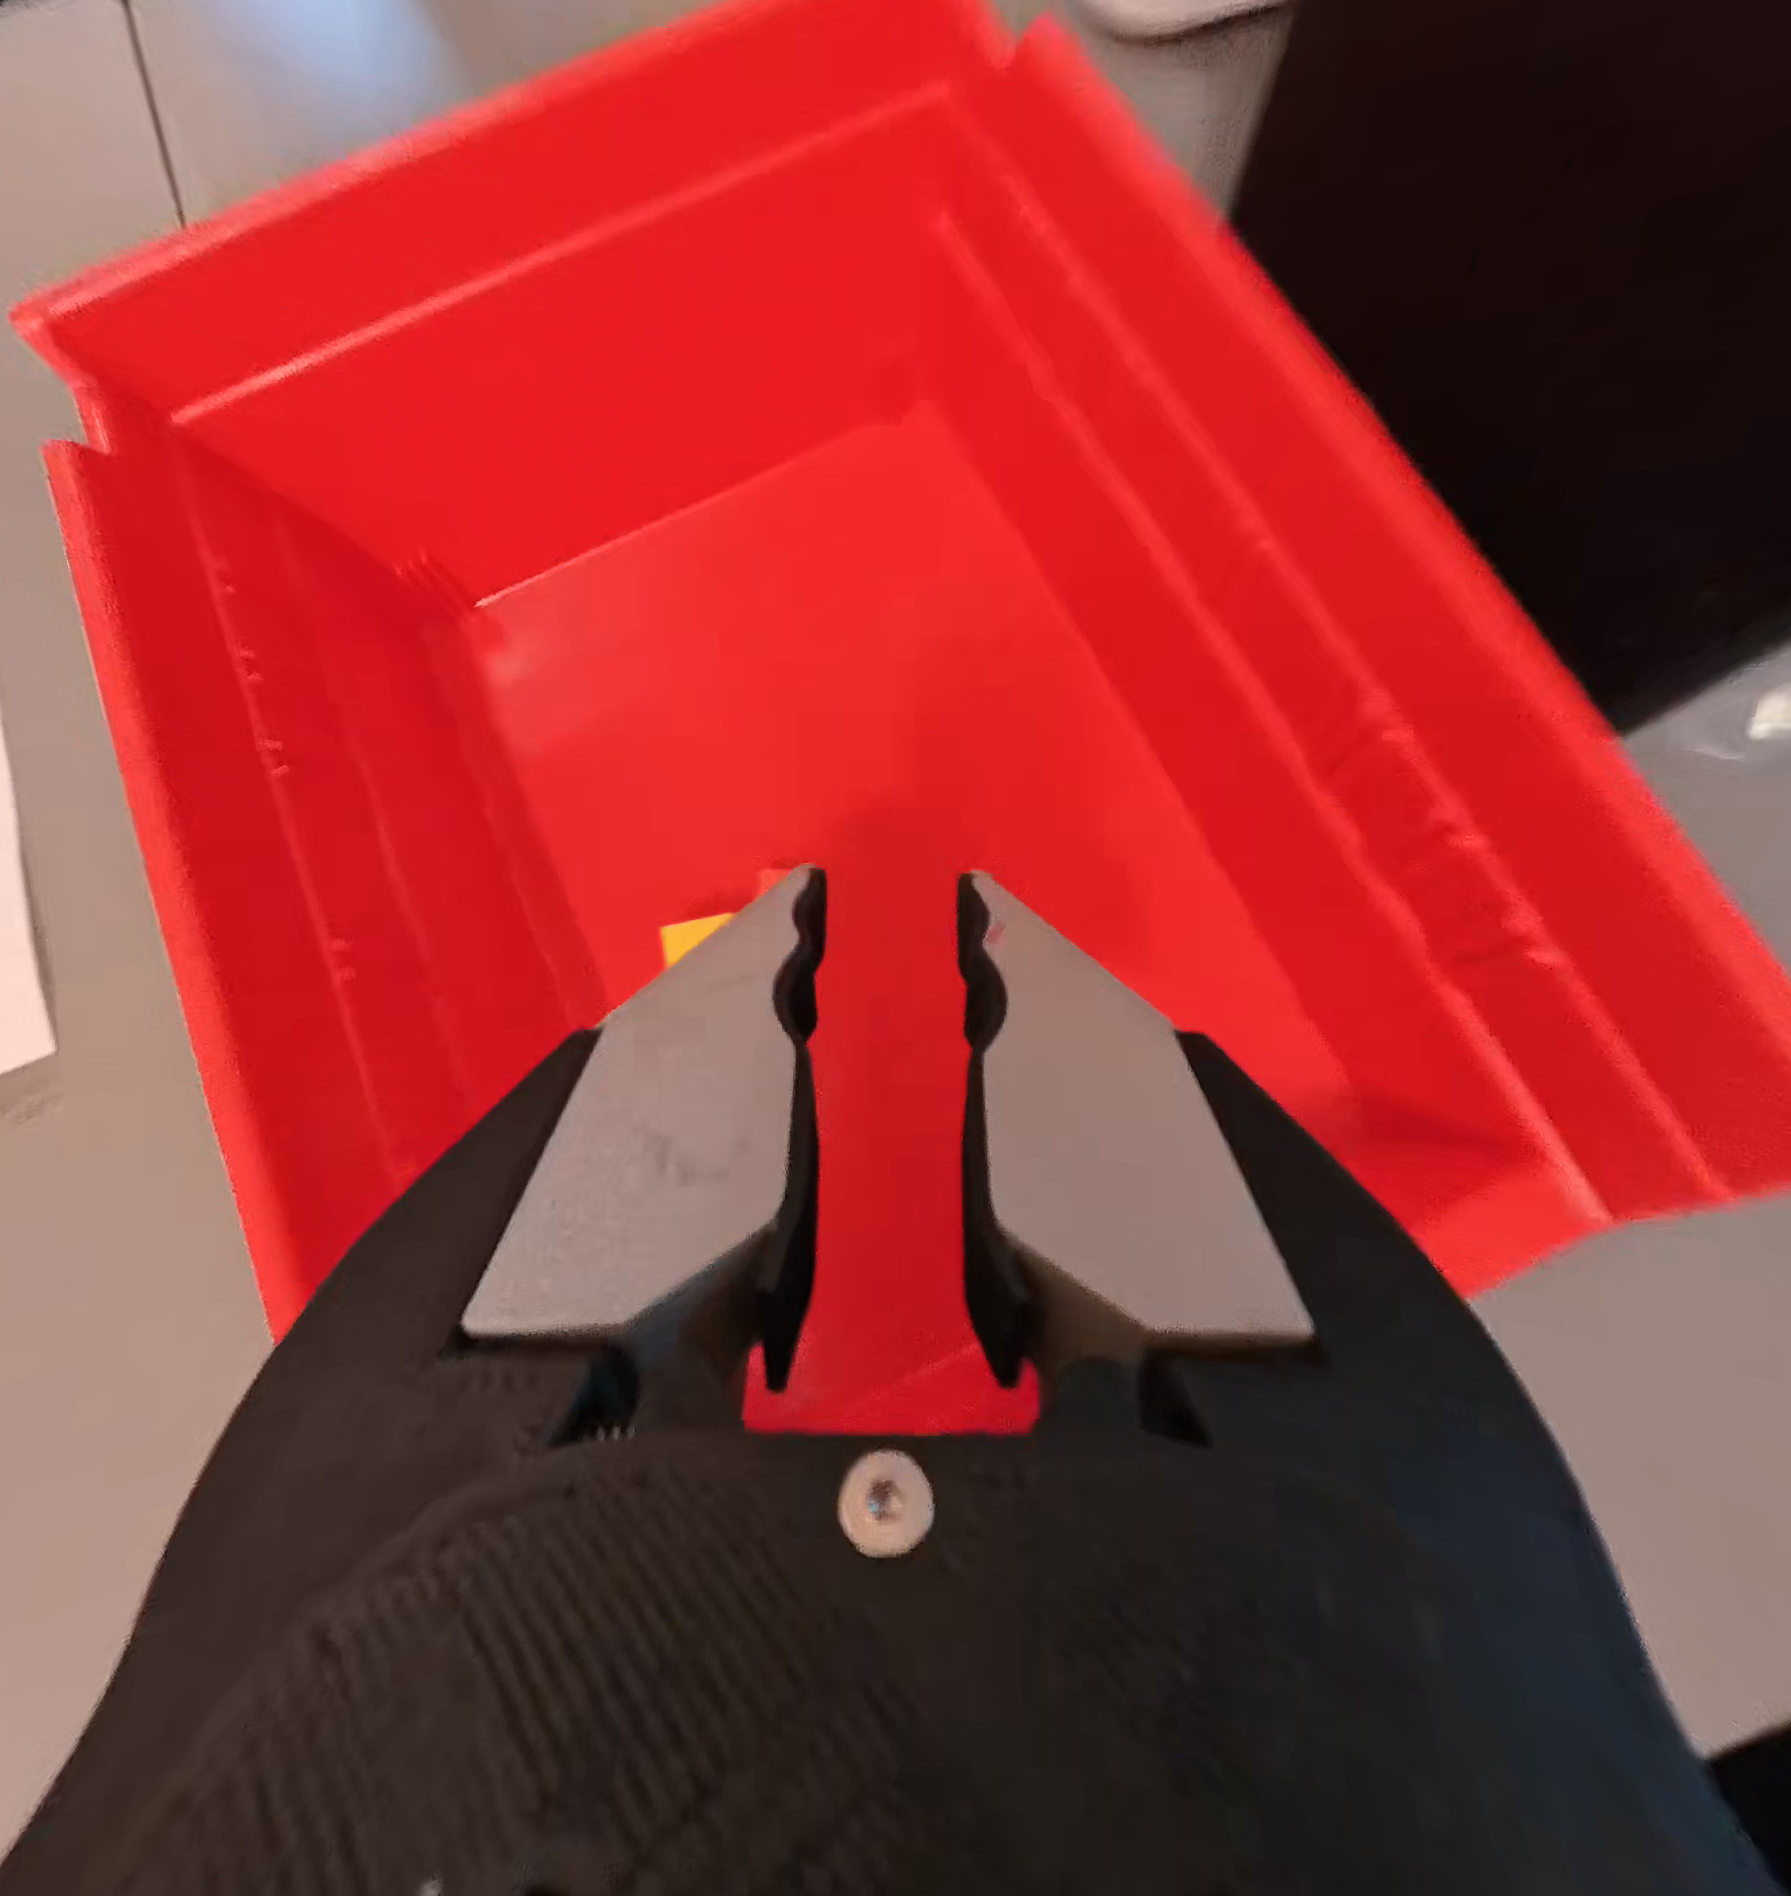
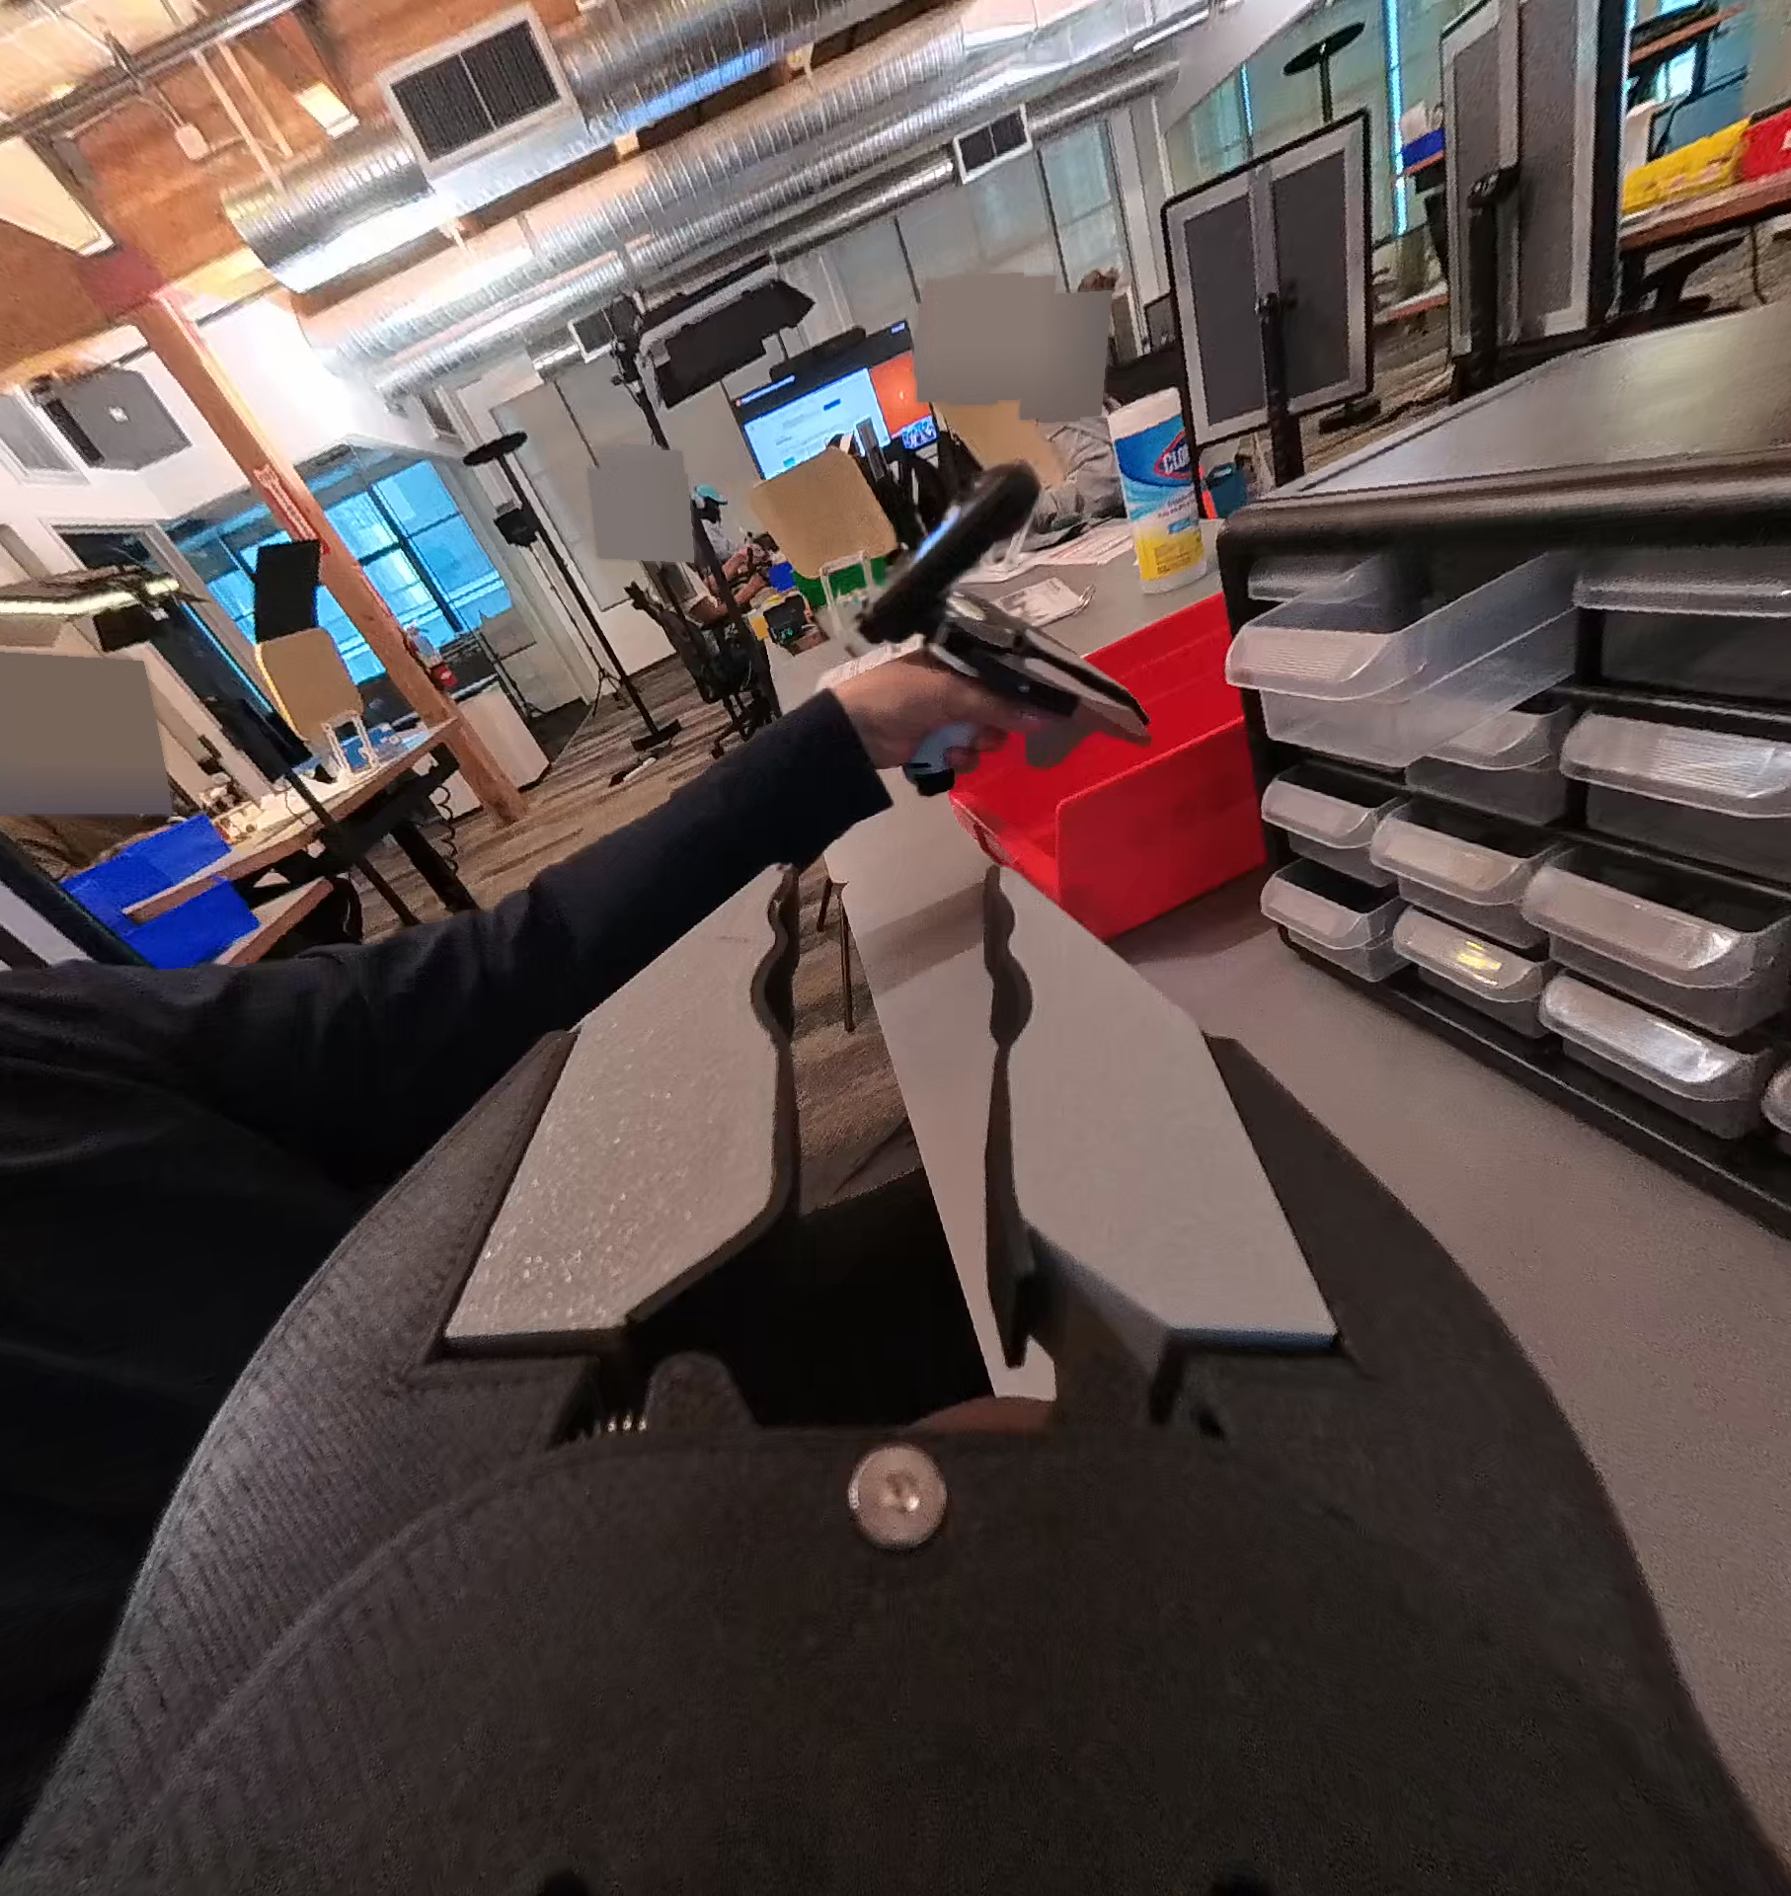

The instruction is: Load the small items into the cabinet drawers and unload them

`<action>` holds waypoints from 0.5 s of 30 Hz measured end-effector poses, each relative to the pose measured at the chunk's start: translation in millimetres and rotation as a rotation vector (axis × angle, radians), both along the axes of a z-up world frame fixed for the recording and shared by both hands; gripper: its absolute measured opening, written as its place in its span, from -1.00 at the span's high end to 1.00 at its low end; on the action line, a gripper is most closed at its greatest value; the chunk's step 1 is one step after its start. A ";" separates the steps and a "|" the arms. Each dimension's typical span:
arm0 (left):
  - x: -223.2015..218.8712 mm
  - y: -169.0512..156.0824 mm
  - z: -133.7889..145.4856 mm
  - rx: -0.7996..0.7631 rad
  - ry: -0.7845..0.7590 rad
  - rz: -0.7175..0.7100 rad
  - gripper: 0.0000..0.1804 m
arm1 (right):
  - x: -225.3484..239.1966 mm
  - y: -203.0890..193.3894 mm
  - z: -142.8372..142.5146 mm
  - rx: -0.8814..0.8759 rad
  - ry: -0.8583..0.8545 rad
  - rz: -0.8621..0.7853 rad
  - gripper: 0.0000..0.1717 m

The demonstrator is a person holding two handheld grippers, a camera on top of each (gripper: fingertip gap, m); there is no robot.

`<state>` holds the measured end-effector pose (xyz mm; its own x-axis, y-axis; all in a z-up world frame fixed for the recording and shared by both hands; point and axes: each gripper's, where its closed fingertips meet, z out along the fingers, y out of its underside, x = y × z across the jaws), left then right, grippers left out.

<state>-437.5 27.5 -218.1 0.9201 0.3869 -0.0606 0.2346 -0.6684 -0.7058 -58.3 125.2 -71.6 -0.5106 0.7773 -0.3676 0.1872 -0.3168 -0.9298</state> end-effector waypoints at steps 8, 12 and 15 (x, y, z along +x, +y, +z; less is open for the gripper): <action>-38.1 -7.3 -43.0 -0.332 -0.028 0.088 0.67 | 6.7 5.5 4.3 0.003 0.011 -0.017 0.63; -44.7 -13.9 -51.8 -0.411 -0.033 0.104 0.66 | 7.2 6.8 4.7 0.000 0.013 -0.017 0.63; -49.1 -15.4 -55.5 -0.451 0.015 0.107 0.67 | 8.3 6.5 6.1 -0.003 0.017 -0.016 0.63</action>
